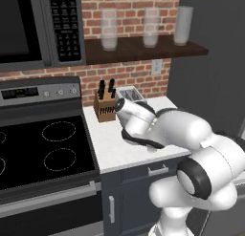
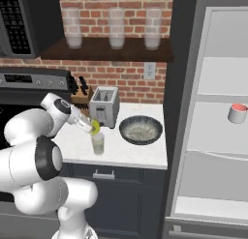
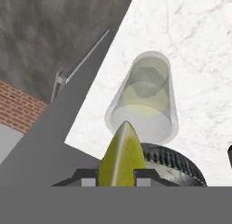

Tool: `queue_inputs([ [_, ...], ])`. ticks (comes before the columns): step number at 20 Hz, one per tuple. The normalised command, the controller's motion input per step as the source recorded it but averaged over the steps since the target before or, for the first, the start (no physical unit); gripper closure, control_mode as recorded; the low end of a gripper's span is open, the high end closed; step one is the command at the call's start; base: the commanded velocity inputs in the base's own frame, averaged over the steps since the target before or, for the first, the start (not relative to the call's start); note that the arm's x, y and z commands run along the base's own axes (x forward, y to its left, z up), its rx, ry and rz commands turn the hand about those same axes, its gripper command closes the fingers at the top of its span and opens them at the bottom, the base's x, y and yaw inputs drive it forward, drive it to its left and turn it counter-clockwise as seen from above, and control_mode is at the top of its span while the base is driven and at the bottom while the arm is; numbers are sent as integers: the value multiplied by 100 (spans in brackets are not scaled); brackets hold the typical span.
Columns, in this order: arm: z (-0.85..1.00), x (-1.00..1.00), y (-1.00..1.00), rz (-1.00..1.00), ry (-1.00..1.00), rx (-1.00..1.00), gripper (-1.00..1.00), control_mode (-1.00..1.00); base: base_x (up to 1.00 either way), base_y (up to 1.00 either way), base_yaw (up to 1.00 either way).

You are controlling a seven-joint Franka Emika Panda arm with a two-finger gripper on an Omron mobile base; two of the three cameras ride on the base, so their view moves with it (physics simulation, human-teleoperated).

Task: Grab a lemon wedge from the fridge and one ice cube from the ice bowl, and put them in the glass of lemonade.

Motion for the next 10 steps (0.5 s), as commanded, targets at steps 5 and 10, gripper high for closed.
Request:
queue_inputs([
  [5,-25,47,-5,0,-1,-1,100,-100,0,0,0],
  [10,-37,47,-3,0,-1,-3,100,-100,0,0,0],
])
